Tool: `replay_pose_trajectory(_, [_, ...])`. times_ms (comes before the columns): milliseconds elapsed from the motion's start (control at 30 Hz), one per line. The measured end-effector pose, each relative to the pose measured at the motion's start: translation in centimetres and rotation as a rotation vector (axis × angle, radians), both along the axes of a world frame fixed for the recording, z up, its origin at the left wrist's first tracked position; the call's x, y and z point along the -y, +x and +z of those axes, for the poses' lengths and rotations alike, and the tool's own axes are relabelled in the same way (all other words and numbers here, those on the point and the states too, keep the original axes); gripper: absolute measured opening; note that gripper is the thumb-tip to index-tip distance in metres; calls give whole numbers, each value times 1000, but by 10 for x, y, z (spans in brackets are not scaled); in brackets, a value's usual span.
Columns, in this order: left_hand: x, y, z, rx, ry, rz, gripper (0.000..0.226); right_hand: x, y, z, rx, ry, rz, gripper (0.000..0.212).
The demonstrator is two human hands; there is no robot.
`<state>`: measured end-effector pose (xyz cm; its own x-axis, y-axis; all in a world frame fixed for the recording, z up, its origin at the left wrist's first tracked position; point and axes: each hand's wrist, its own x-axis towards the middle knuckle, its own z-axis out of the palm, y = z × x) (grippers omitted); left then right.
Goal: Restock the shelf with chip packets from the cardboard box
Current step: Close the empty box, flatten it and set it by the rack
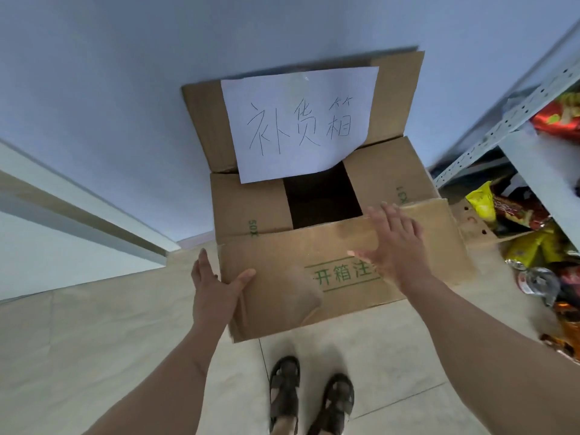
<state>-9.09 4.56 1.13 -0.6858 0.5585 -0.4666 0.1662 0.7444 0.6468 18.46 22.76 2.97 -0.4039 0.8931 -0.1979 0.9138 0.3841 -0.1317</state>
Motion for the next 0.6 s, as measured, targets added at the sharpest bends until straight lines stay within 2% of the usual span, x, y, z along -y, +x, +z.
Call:
replay_pose_trajectory(133, [-20,-25,-25,-20,-91,-55,124,-20,26,-24,47,-54,-287,109])
replay_pose_trajectory(267, [-57,-45,-29,-87,-52,-147,126,-44,53,-35,60,-104,-575,124])
replay_pose_trajectory(333, [-83,-57,-29,-73,-4,-168,131,-51,55,-39,48,-100,-625,126])
replay_pose_trajectory(433, [-129,-67,-17,10,153,-55,135,-56,51,-44,72,-107,-653,126])
replay_pose_trajectory(600, [-195,-80,8,101,359,130,105,-57,53,-47,97,-91,-647,124])
